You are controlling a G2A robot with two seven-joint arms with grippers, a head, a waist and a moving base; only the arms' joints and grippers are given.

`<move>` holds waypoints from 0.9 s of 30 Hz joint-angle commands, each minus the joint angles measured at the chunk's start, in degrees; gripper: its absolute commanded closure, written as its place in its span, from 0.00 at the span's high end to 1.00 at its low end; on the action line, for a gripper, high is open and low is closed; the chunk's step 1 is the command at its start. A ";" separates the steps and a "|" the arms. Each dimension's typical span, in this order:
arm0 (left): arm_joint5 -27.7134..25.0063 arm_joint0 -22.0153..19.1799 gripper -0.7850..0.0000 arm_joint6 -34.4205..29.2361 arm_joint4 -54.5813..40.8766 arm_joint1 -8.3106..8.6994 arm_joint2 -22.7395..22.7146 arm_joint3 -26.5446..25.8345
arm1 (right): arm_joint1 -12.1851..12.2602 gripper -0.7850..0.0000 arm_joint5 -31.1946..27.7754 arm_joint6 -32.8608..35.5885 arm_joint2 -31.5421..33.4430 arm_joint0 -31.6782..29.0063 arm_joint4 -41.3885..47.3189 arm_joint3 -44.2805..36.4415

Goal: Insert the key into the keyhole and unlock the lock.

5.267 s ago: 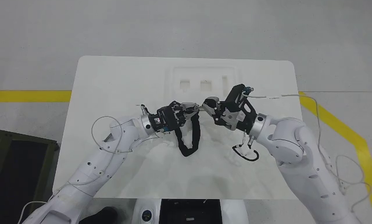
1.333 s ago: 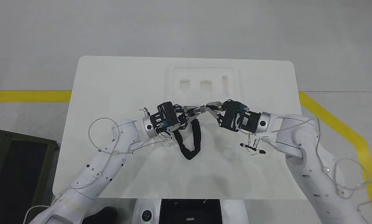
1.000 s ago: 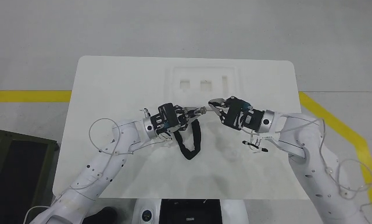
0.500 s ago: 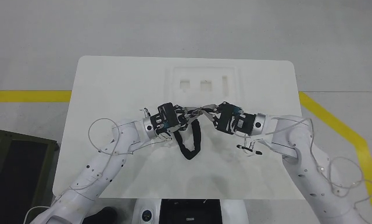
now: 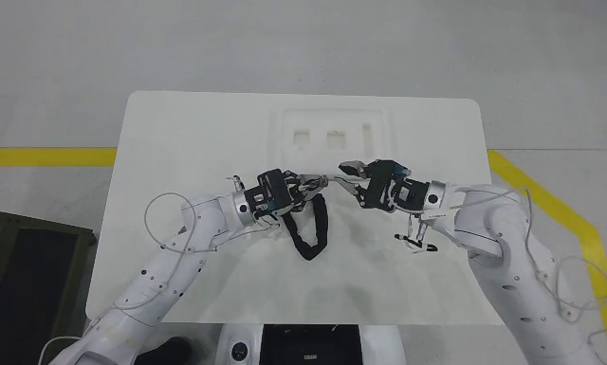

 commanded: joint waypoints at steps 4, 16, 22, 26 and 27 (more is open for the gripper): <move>0.15 -0.30 0.00 1.02 0.88 -0.05 0.18 -0.16 | -0.15 0.62 1.06 1.61 -1.02 1.03 2.18 -0.90; -0.78 -0.74 0.00 1.73 -1.97 -0.28 -0.31 0.56 | -0.24 0.86 4.05 6.68 -2.04 2.58 7.20 -1.74; -0.64 -0.81 0.00 1.63 -5.72 -0.63 -0.56 1.16 | -0.24 0.89 5.72 7.36 -2.24 2.11 8.15 -1.59; -0.72 -0.95 0.00 1.08 -8.84 -0.87 -1.02 1.34 | 0.04 0.92 6.99 7.75 -0.96 -0.11 8.55 -0.96; -0.87 -0.93 0.00 1.04 -9.89 -0.93 -1.17 1.36 | 0.10 0.92 7.51 7.75 -0.62 -0.91 8.62 -0.72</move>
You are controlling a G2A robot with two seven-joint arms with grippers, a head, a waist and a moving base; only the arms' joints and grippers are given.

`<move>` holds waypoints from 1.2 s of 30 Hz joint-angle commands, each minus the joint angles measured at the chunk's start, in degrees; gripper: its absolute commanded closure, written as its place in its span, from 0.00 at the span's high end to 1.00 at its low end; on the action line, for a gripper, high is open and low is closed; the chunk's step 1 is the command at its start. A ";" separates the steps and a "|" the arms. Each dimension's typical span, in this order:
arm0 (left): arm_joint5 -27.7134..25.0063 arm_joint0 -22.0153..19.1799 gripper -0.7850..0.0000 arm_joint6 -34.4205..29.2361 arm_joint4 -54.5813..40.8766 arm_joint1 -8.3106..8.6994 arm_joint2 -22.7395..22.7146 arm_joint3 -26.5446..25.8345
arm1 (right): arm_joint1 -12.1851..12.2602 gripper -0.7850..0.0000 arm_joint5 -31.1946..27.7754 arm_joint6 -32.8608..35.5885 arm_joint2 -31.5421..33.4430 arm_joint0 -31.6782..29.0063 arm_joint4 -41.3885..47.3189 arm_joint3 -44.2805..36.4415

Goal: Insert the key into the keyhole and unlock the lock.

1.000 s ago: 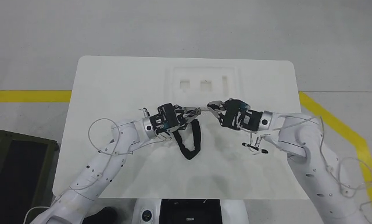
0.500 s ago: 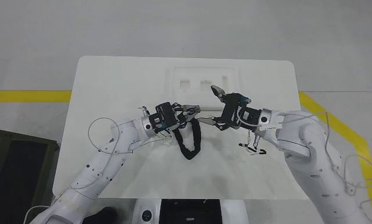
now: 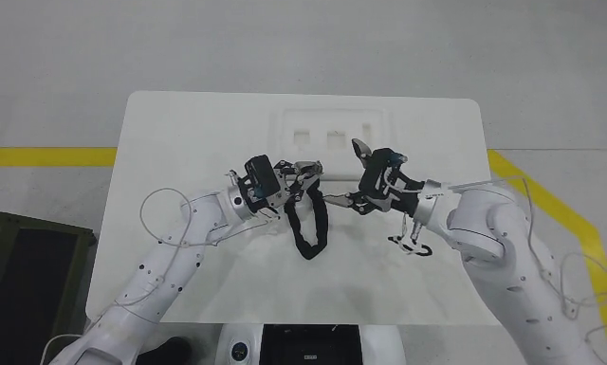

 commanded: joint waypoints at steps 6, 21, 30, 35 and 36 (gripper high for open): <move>-2.20 -0.74 0.00 -1.21 -4.71 -0.32 -0.52 -0.82 | 0.09 0.93 2.01 -1.43 -0.24 -4.67 1.86 0.93; -7.26 -2.04 0.00 -3.44 -8.48 -1.05 1.11 -2.31 | -2.32 0.55 6.22 -16.73 -9.44 -1.35 -4.72 10.34; -7.79 -2.54 0.00 -3.75 -8.57 -1.35 1.35 -1.52 | -3.19 0.00 6.89 -19.25 -11.08 0.43 -5.30 12.97; -7.28 -2.65 0.00 -3.71 -7.29 -1.44 1.35 -1.21 | -3.37 0.00 6.57 -19.41 -10.89 0.77 -5.09 13.46; -7.14 -2.63 0.00 -3.61 -7.19 -1.45 1.31 -1.09 | -3.40 0.00 6.56 -19.44 -10.81 0.82 -5.11 13.48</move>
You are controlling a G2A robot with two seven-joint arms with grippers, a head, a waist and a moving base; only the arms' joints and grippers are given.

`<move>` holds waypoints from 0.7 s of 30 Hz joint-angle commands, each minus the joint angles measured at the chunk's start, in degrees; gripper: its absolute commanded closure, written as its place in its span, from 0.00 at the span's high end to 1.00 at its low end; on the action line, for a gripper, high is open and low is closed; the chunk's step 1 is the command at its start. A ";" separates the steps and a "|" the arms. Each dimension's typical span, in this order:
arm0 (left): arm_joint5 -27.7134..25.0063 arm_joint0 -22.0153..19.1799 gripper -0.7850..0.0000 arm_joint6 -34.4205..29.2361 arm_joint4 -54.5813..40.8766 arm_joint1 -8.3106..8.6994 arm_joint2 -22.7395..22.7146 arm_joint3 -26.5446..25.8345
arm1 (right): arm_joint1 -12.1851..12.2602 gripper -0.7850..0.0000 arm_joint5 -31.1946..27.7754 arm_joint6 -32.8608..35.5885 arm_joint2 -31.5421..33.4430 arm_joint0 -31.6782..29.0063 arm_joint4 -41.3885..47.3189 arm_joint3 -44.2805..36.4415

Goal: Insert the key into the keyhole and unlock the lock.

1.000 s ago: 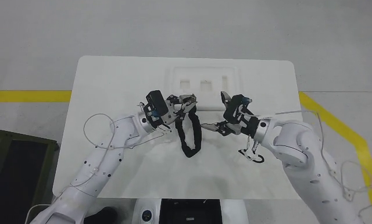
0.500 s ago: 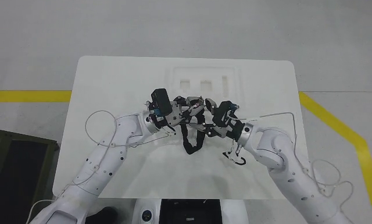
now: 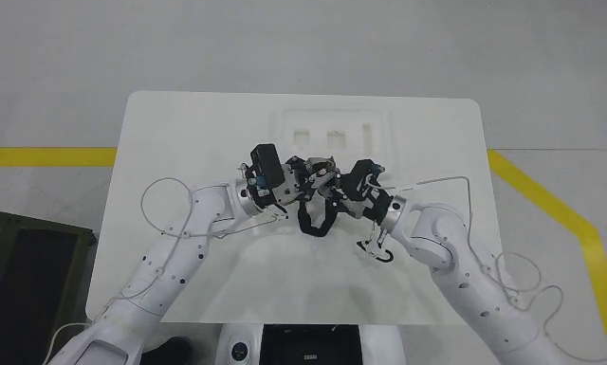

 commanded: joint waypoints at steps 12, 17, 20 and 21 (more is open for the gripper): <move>0.52 0.41 0.42 0.13 1.36 -0.05 -0.59 0.35 | -0.32 0.00 -0.01 -0.64 0.98 0.32 -0.54 0.44; 0.37 0.51 1.00 -0.06 1.28 -0.09 -0.77 0.30 | -0.41 0.00 -0.13 -1.08 1.31 0.37 -1.30 0.47; 0.28 0.57 1.00 -0.16 1.04 -0.12 -0.89 0.35 | -0.48 0.00 -0.37 -1.35 1.38 0.39 -1.72 0.45; 0.23 0.58 1.00 -0.23 0.98 -0.13 -0.94 0.37 | -0.50 0.00 -0.44 -1.44 1.41 0.39 -1.82 0.49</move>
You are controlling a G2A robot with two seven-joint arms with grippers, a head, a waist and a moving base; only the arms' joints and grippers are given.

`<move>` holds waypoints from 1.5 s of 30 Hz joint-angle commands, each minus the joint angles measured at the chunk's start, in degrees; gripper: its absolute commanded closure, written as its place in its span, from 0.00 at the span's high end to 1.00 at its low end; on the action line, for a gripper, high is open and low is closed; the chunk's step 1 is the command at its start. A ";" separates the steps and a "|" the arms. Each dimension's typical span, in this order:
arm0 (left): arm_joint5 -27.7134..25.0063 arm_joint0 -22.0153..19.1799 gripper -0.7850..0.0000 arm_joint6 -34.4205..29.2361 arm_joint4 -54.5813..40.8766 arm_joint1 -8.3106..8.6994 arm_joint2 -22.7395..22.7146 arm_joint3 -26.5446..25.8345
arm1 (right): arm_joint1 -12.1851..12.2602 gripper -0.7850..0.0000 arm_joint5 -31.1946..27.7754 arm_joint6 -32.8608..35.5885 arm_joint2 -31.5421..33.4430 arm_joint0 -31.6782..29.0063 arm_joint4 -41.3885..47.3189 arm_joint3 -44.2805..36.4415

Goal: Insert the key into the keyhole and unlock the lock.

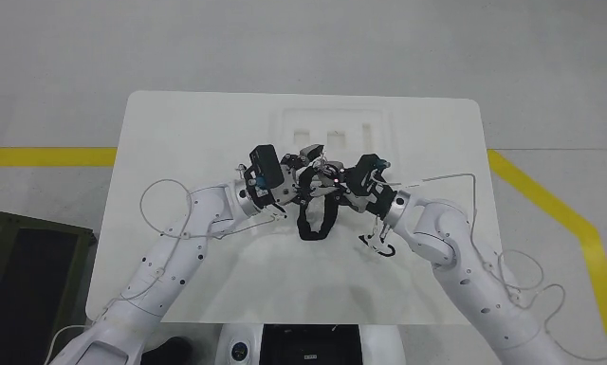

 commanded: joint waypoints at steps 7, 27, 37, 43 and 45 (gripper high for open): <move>-0.43 0.37 0.43 -0.33 -0.97 -0.04 -0.47 0.28 | -0.12 0.00 -0.16 -0.18 0.32 -0.39 -0.68 -0.34; -1.94 1.33 0.21 -1.83 -2.04 0.34 -3.10 -0.23 | -0.21 0.00 -1.30 1.11 1.43 -1.54 -1.93 -2.32; -2.44 1.40 0.34 -2.17 -2.70 0.17 -2.79 -0.13 | -0.27 0.00 -1.51 1.51 1.84 -2.06 -2.46 -2.93; -2.87 1.38 0.31 -2.78 -3.90 0.01 -2.51 0.33 | -0.23 0.00 -1.78 1.77 2.46 -2.31 -2.85 -3.51; -2.99 1.30 0.30 -2.94 -4.39 -0.09 -2.29 0.51 | -0.23 0.00 -1.79 1.78 2.69 -2.33 -2.94 -3.62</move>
